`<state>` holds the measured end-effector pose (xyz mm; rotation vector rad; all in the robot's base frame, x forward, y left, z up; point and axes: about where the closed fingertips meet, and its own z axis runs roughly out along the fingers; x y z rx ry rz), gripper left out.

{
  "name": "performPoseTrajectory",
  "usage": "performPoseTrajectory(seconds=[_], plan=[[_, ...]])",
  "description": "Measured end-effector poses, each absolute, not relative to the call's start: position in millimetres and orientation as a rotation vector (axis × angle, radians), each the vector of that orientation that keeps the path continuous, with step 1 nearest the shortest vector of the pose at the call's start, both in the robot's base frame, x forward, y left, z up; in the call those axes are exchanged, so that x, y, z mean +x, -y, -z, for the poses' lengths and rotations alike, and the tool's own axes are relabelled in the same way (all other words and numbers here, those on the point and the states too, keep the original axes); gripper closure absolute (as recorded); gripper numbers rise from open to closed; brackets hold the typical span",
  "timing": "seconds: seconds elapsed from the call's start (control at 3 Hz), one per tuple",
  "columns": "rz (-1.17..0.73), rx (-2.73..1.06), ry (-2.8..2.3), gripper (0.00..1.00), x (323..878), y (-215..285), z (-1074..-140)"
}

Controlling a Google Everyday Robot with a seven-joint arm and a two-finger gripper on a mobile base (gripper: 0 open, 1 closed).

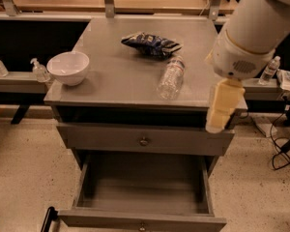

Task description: Place water bottle into middle drawer

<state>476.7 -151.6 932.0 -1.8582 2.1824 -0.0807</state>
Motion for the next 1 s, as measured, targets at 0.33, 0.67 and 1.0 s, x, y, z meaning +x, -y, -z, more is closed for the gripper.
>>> performPoseTrajectory(seconds=[0.33,0.67,1.0], plan=[[0.151,-1.706,-2.318,0.00,524,151,-934],[0.164,-1.491,-2.454,0.00,570,147,-934],[0.177,-1.280,-2.576,0.00,606,145,-923]])
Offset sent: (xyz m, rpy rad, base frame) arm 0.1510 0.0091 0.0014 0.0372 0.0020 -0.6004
